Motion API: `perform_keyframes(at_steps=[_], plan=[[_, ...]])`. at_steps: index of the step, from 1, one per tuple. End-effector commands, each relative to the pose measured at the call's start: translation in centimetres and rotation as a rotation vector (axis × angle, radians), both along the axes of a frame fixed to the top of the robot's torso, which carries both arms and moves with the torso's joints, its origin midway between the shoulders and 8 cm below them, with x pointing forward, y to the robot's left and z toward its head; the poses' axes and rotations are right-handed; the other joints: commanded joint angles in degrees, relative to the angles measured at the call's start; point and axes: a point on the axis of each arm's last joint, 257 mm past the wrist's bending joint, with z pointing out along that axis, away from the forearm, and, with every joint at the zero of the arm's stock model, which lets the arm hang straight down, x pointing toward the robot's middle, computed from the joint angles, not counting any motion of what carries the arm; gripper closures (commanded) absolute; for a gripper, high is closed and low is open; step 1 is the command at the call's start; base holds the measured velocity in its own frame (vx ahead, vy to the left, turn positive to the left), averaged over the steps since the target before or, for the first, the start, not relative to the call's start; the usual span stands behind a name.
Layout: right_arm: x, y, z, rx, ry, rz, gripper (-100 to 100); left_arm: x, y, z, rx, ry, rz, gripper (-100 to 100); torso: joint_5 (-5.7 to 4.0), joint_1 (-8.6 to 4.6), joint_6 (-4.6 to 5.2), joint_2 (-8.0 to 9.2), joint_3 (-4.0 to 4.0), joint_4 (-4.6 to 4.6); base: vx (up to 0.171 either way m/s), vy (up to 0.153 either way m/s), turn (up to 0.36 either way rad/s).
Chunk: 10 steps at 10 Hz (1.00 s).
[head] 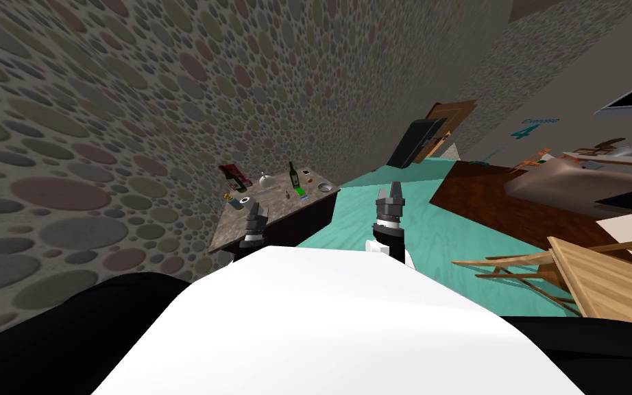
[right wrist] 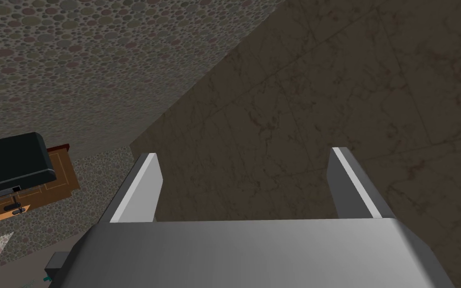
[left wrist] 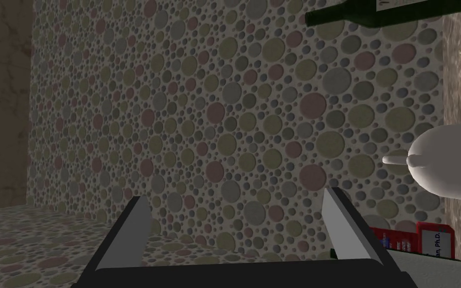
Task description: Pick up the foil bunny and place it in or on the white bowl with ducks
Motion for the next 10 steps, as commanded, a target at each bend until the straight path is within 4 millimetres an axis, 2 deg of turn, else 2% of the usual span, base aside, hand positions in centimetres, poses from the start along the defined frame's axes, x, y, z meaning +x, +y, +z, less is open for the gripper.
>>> perform_keyframes(at_steps=[1,2,3,5,6,7,8,9,10], plan=[[0.0,0.0,0.0,0.0,0.0,0.0,0,0.0,0.6,-1.8,-0.029,0.043,0.009,-100,0.0,0.0,0.0,0.0,0.0,0.0,-0.048,-0.119,-0.023],[0.0,0.0,0.0,0.0,0.0,0.0,0,-0.9,2.1,-4.7,-0.064,0.116,0.027,-100,0.0,0.0,0.01,-0.03,-0.01,0.01,-0.039,-0.154,-0.106],[0.0,0.0,0.0,0.0,0.0,0.0,0,-0.9,2.1,-4.8,-0.064,0.118,0.028,-100,-0.01,-0.1,0.02,-0.05,-0.03,-0.01,-0.024,-0.124,-0.035],[0.0,0.0,0.0,0.0,0.0,0.0,0,-3.4,4.7,-10.2,-0.126,0.259,0.066,-100,-0.02,-0.1,0.01,-0.1,-0.05,-0.02,-0.009,-0.168,-0.133],[0.0,0.0,0.0,0.0,0.0,0.0,0,-3.7,5.2,-11.1,-0.14,0.275,0.078,-100,-0.05,-0.23,0.02,-0.16,-0.09,-0.03,0.001,-0.141,-0.044],[0.0,0.0,0.0,0.0,0.0,0.0,0,-5.4,6.4,-13.6,-0.168,0.345,0.099,-100,-0.04,-0.1,0.0,-0.18,-0.1,-0.03,-0.006,-0.15,-0.13],[0.0,0.0,0.0,0.0,0.0,0.0,0,-5.7,6.8,-14.2,-0.178,0.356,0.109,-100,-0.03,-0.12,0.02,-0.16,-0.09,-0.03,0.005,-0.116,-0.058],[0.0,0.0,0.0,0.0,0.0,0.0,0,-7.8,8.2,-17.1,-0.208,0.437,0.139,-100,-0.02,0.02,0.0,-0.19,-0.1,-0.03,0.037,-0.141,-0.137],[0.0,0.0,0.0,0.0,0.0,0.0,0,-8.0,8.4,-17.2,-0.214,0.439,0.143,-100,-0.02,-0.06,0.01,-0.27,-0.15,-0.05,0.03,-0.121,-0.076]])
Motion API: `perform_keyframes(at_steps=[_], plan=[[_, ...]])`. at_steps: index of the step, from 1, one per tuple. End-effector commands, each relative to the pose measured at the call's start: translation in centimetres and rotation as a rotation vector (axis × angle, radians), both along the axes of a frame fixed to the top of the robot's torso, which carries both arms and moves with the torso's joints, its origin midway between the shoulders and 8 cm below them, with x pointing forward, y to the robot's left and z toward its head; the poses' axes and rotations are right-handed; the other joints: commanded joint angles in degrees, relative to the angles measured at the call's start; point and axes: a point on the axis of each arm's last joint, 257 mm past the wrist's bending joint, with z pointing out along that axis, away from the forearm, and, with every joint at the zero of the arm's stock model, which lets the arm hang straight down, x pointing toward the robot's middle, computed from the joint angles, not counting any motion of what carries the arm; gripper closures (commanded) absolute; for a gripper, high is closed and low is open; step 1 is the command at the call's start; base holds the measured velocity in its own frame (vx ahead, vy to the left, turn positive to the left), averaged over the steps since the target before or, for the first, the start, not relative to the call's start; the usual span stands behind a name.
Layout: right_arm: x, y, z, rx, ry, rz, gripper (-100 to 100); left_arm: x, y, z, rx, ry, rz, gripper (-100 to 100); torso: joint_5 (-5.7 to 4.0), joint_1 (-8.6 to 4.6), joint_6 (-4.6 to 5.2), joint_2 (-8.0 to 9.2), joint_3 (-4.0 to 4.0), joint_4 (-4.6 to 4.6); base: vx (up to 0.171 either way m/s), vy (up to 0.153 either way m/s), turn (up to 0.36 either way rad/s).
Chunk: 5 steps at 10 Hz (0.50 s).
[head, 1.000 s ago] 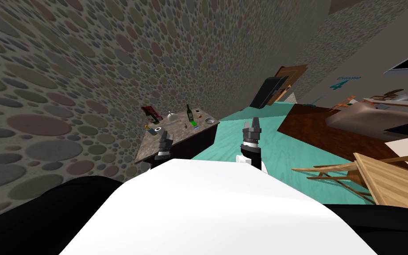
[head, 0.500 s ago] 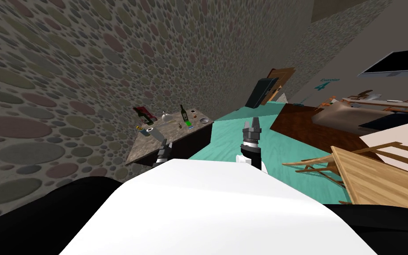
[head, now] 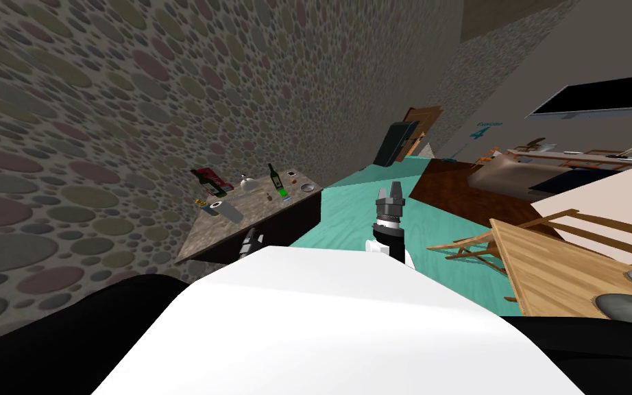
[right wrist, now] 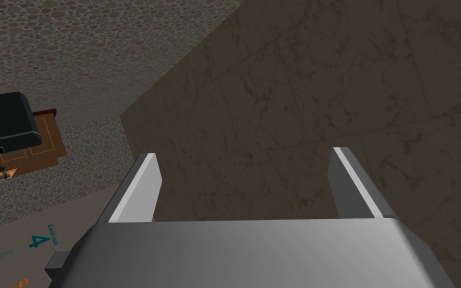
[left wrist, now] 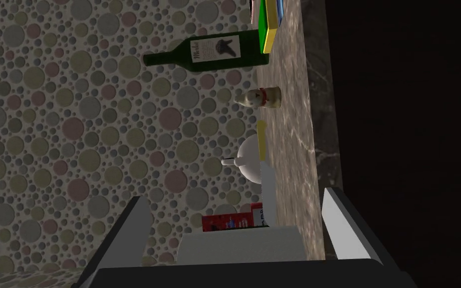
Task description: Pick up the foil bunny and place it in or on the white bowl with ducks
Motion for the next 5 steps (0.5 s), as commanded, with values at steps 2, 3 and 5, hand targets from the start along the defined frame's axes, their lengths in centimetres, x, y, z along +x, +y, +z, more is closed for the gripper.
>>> perform_keyframes(at_steps=[2,3,5], plan=[[0.0,0.0,0.0,0.0,0.0,0.0,0,-3.0,2.0,-3.2,-0.04,0.099,0.043,-100,0.01,-0.02,0.01,-0.04,-0.02,-0.01,0.045,-0.121,-0.127],[0.0,0.0,0.0,0.0,0.0,0.0,0,-5.9,3.4,-5.6,-0.064,0.179,0.075,-100,0.01,0.04,0.0,-0.05,-0.03,-0.01,0.07,-0.148,-0.183],[0.0,0.0,0.0,0.0,0.0,0.0,0,-8.9,4.8,-7.5,-0.092,0.251,0.11,-100,-0.01,-0.01,-0.01,-0.09,-0.06,-0.02,0.081,-0.14,-0.134]])
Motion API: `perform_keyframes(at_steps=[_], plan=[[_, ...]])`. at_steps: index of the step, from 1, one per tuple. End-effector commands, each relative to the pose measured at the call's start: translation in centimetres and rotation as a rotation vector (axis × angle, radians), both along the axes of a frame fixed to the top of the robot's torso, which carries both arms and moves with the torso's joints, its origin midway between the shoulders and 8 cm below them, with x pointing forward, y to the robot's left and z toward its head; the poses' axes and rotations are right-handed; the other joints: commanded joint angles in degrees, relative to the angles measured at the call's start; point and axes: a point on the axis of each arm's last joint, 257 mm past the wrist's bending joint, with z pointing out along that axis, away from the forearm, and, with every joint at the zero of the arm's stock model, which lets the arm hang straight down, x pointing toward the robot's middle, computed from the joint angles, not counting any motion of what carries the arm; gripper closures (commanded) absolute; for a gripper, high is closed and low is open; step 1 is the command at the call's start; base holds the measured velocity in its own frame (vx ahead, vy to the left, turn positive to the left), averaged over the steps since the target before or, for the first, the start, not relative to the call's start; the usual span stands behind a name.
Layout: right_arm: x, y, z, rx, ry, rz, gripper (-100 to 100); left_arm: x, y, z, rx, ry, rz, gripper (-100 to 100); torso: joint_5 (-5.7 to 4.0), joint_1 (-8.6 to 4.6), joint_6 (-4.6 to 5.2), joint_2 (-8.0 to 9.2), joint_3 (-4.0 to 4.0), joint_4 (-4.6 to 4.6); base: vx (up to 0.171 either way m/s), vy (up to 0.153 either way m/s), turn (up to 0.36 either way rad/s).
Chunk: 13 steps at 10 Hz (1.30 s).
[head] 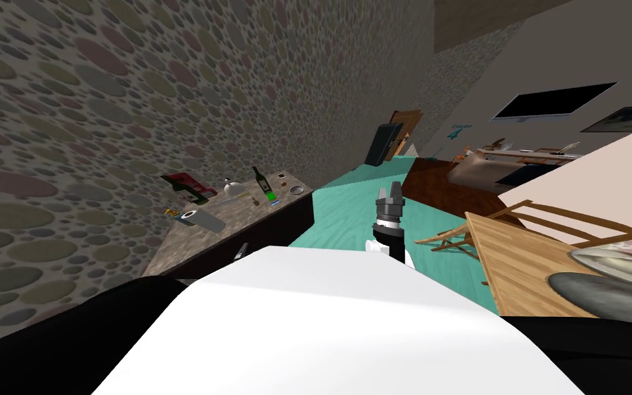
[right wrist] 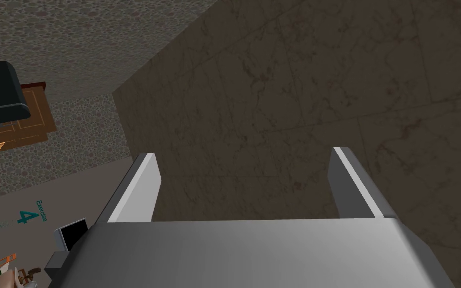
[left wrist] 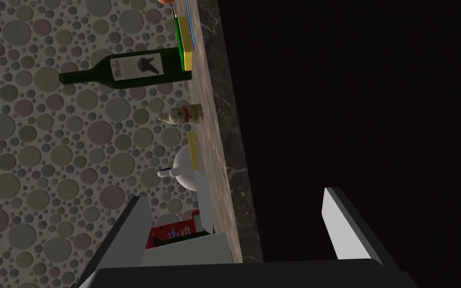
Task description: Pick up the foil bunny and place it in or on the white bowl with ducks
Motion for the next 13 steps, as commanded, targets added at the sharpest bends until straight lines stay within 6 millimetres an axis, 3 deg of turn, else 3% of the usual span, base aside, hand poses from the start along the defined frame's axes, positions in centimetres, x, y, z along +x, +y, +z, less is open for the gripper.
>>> perform_keyframes(at_steps=[1,3,5,6,7,8,9,10,11,12,13], plan=[[0.0,0.0,0.0,0.0,0.0,0.0,0,-2.2,1.2,-1.5,-0.013,0.051,0.027,-100,0.0,0.0,0.0,0.0,0.0,0.0,0.088,-0.118,-0.095],[0.0,0.0,0.0,0.0,0.0,0.0,0,-8.7,3.7,-4.7,-0.046,0.202,0.089,-100,0.01,0.13,0.0,0.06,0.03,0.0,0.105,-0.154,-0.287],[0.0,0.0,0.0,0.0,0.0,0.0,0,-9.7,4.2,-5.2,-0.049,0.22,0.107,-100,-0.02,0.0,-0.05,-0.03,-0.04,-0.02,0.08,-0.098,-0.004],[0.0,0.0,0.0,0.0,0.0,0.0,0,-12.8,5.3,-6.0,-0.066,0.283,0.136,-100,0.03,0.25,-0.04,0.14,0.06,0.02,0.084,-0.079,-0.213],[0.0,0.0,0.0,0.0,0.0,0.0,0,-13.6,5.7,-6.4,-0.061,0.301,0.146,-100,0.04,0.26,0.0,0.1,0.05,0.02,0.094,-0.066,-0.123],[0.0,0.0,0.0,0.0,0.0,0.0,0,-17.0,6.8,-7.0,-0.072,0.367,0.176,-100,0.05,0.3,-0.02,0.06,0.03,0.01,0.127,-0.107,-0.232],[0.0,0.0,0.0,0.0,0.0,0.0,0,-17.6,7.1,-7.2,-0.068,0.38,0.183,-100,0.03,0.19,0.01,-0.05,-0.03,-0.01,0.121,-0.072,-0.098],[0.0,0.0,0.0,0.0,0.0,0.0,0,-21.1,8.3,-7.5,-0.074,0.45,0.215,-100,0.03,0.27,-0.03,-0.04,-0.04,-0.02,0.144,-0.083,-0.237],[0.0,0.0,0.0,0.0,0.0,0.0,0,-21.3,8.4,-7.6,-0.072,0.454,0.217,-100,0.03,0.23,0.01,-0.12,-0.07,-0.03,0.125,-0.056,-0.102],[0.0,0.0,0.0,0.0,0.0,0.0,0,-24.5,9.5,-7.6,-0.076,0.516,0.243,-100,0.05,0.31,-0.03,-0.07,-0.05,-0.02,0.149,-0.047,-0.16],[0.0,0.0,0.0,0.0,0.0,0.0,0,-25.1,9.7,-7.7,-0.071,0.528,0.25,-100,0.05,0.35,-0.01,-0.13,-0.08,-0.03,0.129,-0.036,-0.122]])
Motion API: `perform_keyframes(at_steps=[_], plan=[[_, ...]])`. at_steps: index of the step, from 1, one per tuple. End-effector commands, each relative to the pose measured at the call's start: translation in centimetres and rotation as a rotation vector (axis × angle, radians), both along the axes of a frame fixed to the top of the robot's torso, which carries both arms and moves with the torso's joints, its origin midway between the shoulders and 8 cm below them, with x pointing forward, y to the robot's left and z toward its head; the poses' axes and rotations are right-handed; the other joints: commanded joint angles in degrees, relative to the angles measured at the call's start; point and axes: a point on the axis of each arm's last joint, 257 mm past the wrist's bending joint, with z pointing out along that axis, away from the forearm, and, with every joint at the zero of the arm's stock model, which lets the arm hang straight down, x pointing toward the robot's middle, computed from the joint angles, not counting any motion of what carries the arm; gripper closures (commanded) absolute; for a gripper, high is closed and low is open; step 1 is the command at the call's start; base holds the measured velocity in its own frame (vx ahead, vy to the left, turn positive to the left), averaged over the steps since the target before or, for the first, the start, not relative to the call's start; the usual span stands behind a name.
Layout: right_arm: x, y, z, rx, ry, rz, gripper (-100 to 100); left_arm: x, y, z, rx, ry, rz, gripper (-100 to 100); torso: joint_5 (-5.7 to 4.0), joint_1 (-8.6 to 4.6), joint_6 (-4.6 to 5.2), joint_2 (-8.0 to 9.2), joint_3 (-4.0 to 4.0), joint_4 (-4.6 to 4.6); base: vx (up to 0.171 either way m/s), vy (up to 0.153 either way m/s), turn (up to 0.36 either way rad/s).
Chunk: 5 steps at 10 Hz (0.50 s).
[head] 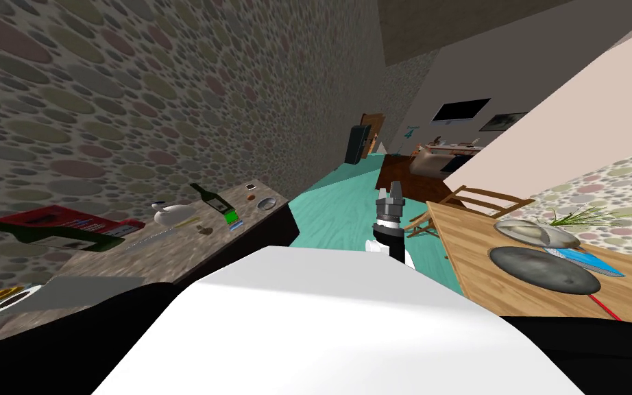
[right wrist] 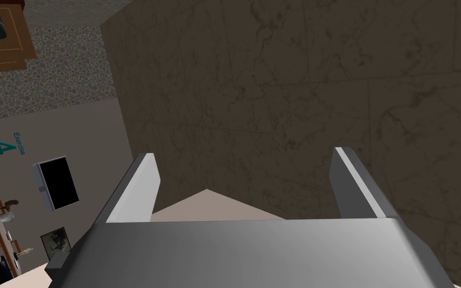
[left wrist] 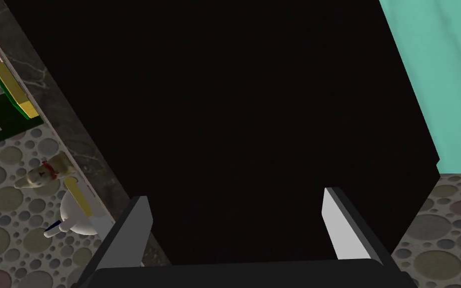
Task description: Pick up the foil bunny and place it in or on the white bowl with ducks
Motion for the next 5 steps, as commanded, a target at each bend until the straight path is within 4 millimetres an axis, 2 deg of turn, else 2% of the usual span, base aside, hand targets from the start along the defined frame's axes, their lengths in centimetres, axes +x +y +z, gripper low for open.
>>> perform_keyframes(at_steps=[1,2,3,4,5], plan=[[0.0,0.0,0.0,0.0,0.0,0.0,0,-3.7,1.5,0.0,0.0,0.077,0.029,-100,0.0,0.0,0.0,0.0,0.0,0.0,0.15,-0.041,-0.229],[0.0,0.0,0.0,0.0,0.0,0.0,0,-4.2,1.7,0.0,0.004,0.086,0.033,-100,0.0,0.0,0.03,-0.06,-0.03,-0.01,0.128,-0.021,-0.127],[0.0,0.0,0.0,0.0,0.0,0.0,0,-4.2,1.7,0.0,0.004,0.086,0.033,-100,0.02,0.04,-0.01,0.0,0.0,0.0,0.053,-0.003,0.013],[0.0,0.0,0.0,0.0,0.0,0.0,0,-7.5,2.9,0.5,0.009,0.154,0.056,-100,0.03,0.08,-0.03,0.22,0.12,0.05,0.118,-0.015,-0.166],[0.0,0.0,0.0,0.0,0.0,0.0,0,-7.5,2.9,0.5,0.009,0.154,0.056,-100,0.03,0.09,0.03,0.09,0.07,0.04,0.114,-0.01,-0.135]])
